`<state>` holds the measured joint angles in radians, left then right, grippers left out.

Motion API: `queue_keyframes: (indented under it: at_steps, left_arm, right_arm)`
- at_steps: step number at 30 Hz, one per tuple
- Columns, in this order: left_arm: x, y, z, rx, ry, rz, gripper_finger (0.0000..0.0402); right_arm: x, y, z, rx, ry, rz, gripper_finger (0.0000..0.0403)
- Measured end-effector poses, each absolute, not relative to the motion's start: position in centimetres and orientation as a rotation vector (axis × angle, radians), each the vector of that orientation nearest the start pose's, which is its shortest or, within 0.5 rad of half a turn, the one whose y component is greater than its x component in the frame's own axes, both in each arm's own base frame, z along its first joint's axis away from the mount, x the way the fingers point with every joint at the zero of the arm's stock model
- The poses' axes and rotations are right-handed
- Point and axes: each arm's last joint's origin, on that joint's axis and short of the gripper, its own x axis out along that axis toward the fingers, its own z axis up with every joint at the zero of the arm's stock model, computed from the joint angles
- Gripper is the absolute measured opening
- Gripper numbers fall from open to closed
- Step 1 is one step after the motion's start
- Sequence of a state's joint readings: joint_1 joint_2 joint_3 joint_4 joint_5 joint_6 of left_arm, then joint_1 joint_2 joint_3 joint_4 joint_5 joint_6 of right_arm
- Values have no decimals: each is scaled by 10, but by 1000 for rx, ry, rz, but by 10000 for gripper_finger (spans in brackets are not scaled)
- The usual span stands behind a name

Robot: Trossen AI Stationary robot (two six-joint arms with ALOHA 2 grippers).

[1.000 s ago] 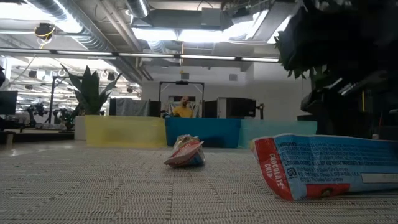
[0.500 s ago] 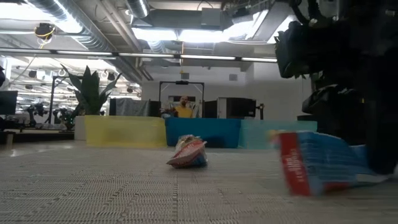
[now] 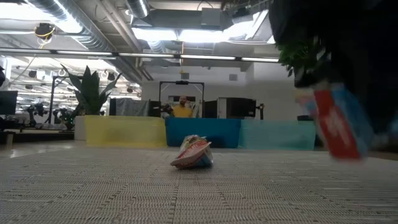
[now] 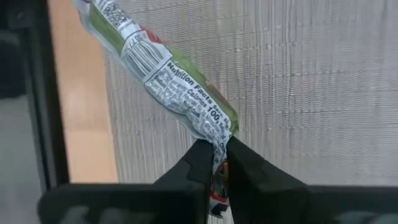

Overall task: Pick and place Granola Bars by type
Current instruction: Put the red granola bar into the blue bin

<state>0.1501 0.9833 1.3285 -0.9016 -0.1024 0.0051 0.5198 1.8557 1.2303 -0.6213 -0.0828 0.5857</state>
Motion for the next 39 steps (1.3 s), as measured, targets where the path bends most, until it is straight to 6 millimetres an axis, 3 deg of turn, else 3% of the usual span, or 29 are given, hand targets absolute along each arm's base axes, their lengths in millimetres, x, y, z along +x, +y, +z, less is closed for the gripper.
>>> queue_keyframes:
  at_steps: [8, 13, 18, 25, 31, 39]
  left_arm:
    - [164, 28, 412, -8, 558, 245, 143]
    - [164, 28, 412, -13, 557, 246, 143]
    - [164, 28, 412, -16, 557, 247, 143]
    - [167, 28, 414, -10, 521, 246, 143]
    - [174, 29, 424, 11, 407, 223, 143]
    - [198, 29, 428, 19, 316, 109, 143]
  right_arm:
    - [323, 163, 230, 47, 1383, 86, 33]
    - [320, 134, 279, 4, 1293, -62, 30]
    - [306, 95, 330, 71, 1087, -205, 36]
    - [289, 49, 391, 114, 717, -252, 28]
    - [298, 16, 423, 92, 430, -259, 37]
    - [324, -17, 428, 26, 273, -151, 25]
